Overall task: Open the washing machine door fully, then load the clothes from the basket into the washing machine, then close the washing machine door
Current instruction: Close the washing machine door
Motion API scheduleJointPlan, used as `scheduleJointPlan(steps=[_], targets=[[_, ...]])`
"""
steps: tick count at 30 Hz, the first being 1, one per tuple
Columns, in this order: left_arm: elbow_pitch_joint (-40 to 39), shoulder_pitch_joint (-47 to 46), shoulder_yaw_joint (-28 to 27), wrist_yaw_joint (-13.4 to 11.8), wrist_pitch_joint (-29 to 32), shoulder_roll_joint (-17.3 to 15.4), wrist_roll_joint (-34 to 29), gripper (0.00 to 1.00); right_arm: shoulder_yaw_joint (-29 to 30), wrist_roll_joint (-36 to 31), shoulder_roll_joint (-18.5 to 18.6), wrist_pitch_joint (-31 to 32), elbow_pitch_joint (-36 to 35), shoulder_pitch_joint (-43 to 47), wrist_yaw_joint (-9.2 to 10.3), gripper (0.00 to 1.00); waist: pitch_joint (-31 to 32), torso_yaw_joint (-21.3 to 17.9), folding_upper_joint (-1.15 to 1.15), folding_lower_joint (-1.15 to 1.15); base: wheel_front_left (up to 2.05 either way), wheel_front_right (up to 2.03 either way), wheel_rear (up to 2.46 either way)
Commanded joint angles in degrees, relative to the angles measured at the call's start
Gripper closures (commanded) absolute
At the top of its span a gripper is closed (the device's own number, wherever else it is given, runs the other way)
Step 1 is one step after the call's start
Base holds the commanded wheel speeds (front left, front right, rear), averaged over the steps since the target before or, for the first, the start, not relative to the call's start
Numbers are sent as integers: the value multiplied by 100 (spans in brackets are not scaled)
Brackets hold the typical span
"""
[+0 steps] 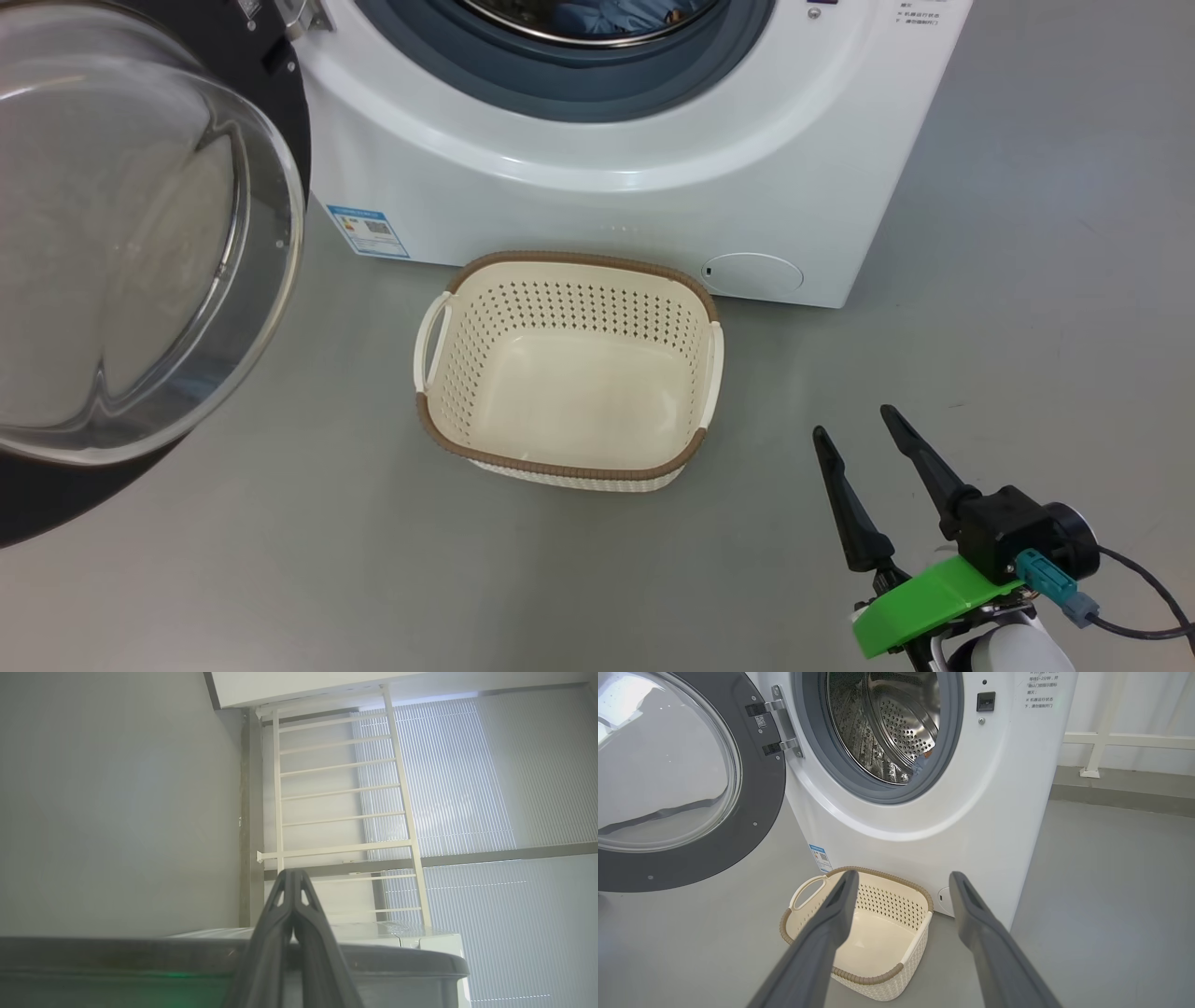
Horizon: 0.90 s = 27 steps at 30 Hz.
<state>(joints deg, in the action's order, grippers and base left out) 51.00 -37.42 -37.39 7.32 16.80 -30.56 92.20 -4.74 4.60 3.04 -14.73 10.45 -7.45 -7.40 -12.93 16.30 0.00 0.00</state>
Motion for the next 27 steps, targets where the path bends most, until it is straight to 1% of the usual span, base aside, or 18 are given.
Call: scheduleJointPlan(steps=[1,12,27], targets=[[-154,119,-61,16,126,-295,72,100,-140,-53,-16,-27,-116,-161,-9,0,-6,-2,0,0,0,0,0],[-131,262,73,16,494,-243,-65,100,-78,-74,-16,-27,-118,-157,-9,0,8,33,0,0,0,0,0],[-293,522,194,16,1246,-238,-55,100,-93,54,-16,-27,-36,-74,-9,0,170,209,0,0,0,0,0]])
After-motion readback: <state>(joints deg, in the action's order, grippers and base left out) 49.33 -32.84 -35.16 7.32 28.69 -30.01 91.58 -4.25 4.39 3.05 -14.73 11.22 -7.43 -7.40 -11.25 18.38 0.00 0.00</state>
